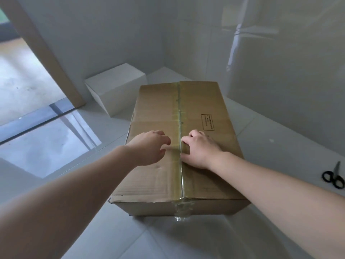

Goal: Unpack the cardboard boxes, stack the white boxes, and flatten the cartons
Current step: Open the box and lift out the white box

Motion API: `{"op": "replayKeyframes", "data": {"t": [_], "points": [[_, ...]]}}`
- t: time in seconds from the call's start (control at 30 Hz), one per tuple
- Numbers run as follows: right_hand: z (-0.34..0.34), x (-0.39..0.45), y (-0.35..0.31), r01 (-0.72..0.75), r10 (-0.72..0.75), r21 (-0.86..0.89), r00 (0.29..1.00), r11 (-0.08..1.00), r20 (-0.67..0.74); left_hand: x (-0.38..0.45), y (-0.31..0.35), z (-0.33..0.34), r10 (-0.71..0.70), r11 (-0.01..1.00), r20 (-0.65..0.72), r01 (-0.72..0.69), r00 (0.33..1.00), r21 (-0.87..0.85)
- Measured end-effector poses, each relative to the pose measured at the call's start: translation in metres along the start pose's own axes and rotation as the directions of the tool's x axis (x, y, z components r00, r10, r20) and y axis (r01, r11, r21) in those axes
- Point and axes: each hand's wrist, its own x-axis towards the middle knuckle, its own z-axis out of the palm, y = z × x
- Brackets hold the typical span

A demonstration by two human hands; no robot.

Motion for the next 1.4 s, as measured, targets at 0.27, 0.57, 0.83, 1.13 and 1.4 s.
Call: {"op": "replayKeyframes", "data": {"t": [0.27, 0.57, 0.83, 1.13, 1.4], "points": [[-0.006, 0.003, -0.026, -0.008, 0.012, -0.144, 1.000, 0.990, 0.026, -0.006, -0.004, 0.004, -0.003, 1.000, 0.032, 0.003, 0.999, 0.012], [-0.051, -0.004, -0.042, 0.158, -0.153, -0.191, 0.987, 0.969, 0.042, -0.003, 0.001, -0.003, 0.029, 0.999, 0.002, -0.029, 1.000, 0.037], [-0.127, -0.036, 0.005, 0.030, -0.063, -0.323, 0.994, 0.946, -0.094, 0.010, 0.033, 0.003, 0.263, 0.964, 0.024, -0.264, 0.964, 0.032], [-0.125, -0.065, 0.089, -0.193, 0.228, -0.657, 0.973, 0.729, -0.033, 0.025, 0.061, 0.008, 0.272, 0.945, 0.175, -0.297, 0.946, 0.137], [-0.053, -0.071, 0.140, -0.328, 0.460, -0.520, 0.875, 0.789, 0.147, 0.021, 0.059, 0.007, 0.258, 0.929, 0.138, -0.285, 0.956, 0.237]]}}
